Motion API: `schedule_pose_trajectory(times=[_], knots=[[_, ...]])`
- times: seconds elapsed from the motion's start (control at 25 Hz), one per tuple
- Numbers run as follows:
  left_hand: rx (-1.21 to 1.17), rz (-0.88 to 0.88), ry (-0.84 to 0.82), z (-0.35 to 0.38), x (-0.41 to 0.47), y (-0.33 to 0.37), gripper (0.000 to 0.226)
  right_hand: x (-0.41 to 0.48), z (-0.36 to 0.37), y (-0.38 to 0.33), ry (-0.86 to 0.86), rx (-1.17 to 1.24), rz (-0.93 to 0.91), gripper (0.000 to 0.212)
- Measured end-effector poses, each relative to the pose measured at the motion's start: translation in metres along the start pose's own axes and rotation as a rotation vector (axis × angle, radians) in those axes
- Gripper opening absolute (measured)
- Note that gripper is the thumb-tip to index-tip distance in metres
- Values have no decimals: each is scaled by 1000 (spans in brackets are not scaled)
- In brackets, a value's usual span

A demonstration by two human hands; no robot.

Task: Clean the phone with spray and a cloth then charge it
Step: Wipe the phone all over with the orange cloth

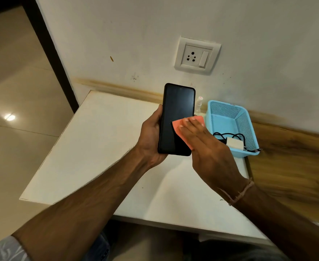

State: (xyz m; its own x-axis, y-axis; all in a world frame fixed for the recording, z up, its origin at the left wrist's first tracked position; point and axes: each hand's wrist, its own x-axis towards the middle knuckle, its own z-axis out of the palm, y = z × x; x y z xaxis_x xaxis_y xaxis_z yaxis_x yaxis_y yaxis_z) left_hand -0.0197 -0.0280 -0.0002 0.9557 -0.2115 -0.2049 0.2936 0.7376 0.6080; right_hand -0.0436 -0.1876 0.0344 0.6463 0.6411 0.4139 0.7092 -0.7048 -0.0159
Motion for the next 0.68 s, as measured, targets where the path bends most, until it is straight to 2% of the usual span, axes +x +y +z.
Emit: schedule_pose_trajectory(times=[0.08,0.2,0.4,0.68], knots=[[-12,7,-23,0,0,0,64,-2,3,-6,30,-6,15,47],[-78,-39,-104,-1,-1,0,69,-29,11,-25,7,-16,-79,50],[-73,-58,-110,-6,4,-2,70,-23,6,-13,-46,-4,-194,61],[-92,18,-48,-1,4,-9,47,75,3,24,-157,36,136,59]])
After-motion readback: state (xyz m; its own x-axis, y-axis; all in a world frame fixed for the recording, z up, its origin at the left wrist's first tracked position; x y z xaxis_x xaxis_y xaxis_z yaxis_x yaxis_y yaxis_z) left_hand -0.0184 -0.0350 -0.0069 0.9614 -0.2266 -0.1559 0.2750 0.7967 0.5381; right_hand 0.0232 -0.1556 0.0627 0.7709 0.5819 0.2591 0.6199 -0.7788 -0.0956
